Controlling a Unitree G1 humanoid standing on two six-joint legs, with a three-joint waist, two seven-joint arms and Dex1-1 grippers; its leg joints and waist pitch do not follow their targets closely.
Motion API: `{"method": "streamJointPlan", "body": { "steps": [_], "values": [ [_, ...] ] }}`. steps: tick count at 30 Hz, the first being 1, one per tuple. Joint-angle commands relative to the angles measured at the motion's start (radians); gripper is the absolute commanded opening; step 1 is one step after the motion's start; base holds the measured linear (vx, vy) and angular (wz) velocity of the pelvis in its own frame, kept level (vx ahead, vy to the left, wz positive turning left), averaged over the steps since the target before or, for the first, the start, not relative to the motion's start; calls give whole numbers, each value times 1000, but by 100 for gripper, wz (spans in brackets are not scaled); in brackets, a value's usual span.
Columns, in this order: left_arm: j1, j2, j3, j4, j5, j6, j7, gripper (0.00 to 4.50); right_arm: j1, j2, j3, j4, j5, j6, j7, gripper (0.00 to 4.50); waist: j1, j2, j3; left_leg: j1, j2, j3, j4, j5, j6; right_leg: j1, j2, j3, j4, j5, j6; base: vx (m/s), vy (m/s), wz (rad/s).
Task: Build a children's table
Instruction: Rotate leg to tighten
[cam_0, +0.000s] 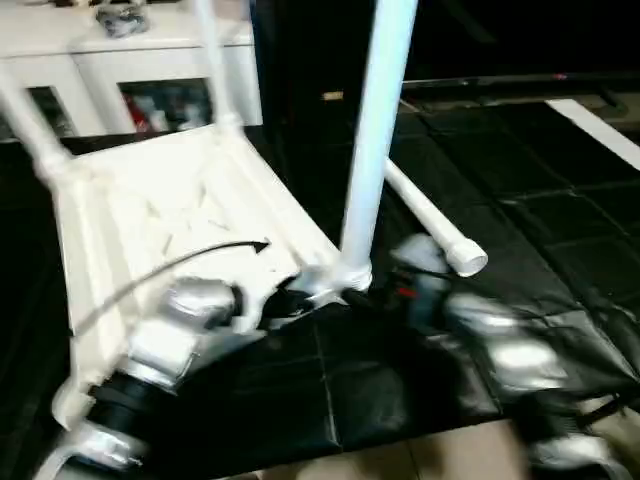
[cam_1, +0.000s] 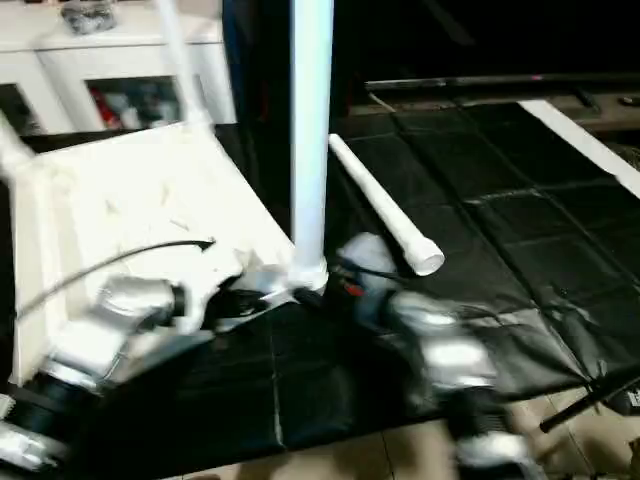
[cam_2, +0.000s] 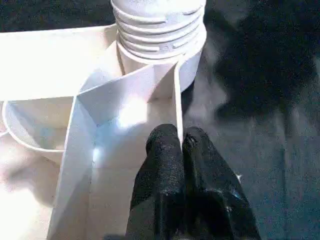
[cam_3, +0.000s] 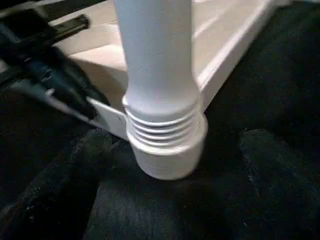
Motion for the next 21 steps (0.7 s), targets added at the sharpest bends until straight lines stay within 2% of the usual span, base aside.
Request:
{"method": "streamJointPlan", "body": {
  "steps": [1,2,3,4,5,8,9,11,12,13,16,17,21],
  "values": [
    [-19,-5,-38,-9,-4,-42,-65,0,-5,2,7,-24,12,-4,32,445,5,0,-62,-1,29,-6,-61,-131,60,50,-73,62,-77,-109,-190,0,0,0],
    [-23,4,-45,-3,-12,-40,-99,0,-10,-16,19,-27,6,-15,60,445,7,-2,-63,1,30,-5,-60,-128,61,49,-73,61,-77,-100,-196,0,0,0],
    [-28,20,-63,12,-9,-75,-140,0,-17,-35,37,-29,-2,-29,94,445,14,2,-63,1,30,-6,-59,-122,64,48,-73,61,-76,-88,-205,0,0,0],
    [-28,20,-63,12,-9,-75,-140,0,-17,-35,37,-29,-2,-29,94,445,15,1,-64,2,30,-5,-58,-121,64,48,-72,60,-74,-80,-207,0,0,0],
    [-37,29,-79,26,-9,-98,-178,0,-31,-50,58,-23,-10,-40,135,445,20,8,-64,1,30,-6,-57,-116,65,47,-71,60,-71,-63,-213,0,0,0],
    [-71,43,-126,85,-5,-194,-266,0,-68,-70,107,5,-23,-70,220,445,29,5,-64,3,31,-4,-58,-134,61,48,-72,61,-73,-73,-212,0,0,0],
    [-79,44,-136,96,-1,-210,-280,0,-77,-70,119,18,-31,-80,232,445,37,3,-64,7,32,-3,-58,-148,54,45,-74,62,-74,-90,-211,0,0,0],
    [-85,43,-140,107,2,-223,-290,0,-83,-70,125,24,-35,-85,241,445,40,4,-64,5,35,-5,-59,-145,46,46,-75,62,-70,-84,-214,0,0,0],
    [-93,40,-145,121,6,-245,-312,0,-96,-61,131,46,-37,-89,257,445,44,0,-66,5,34,-4,-58,-140,46,46,-75,62,-68,-77,-216,0,0,0],
    [-94,40,-146,123,7,-247,-315,0,-97,-60,132,49,-37,-89,259,429,45,1,-66,4,35,-4,-58,-139,44,46,-75,62,-66,-74,-219,0,0,0],
    [-106,41,-159,138,10,-277,-345,0,-116,-51,148,75,-32,-93,287,419,49,2,-68,2,36,-5,-56,-133,43,48,-76,61,-63,-49,-224,0,0,0],
    [-106,41,-159,138,10,-277,-345,0,-116,-51,148,75,-32,-93,287,399,49,2,-68,2,35,-5,-56,-136,43,48,-75,61,-63,-47,-224,0,0,0],
    [-122,39,-168,165,14,-308,-355,0,-129,-45,177,97,-41,-107,320,363,49,-3,-67,-1,34,-6,-57,-144,39,50,-79,61,-66,-88,-209,0,0,0]
  ]
}}
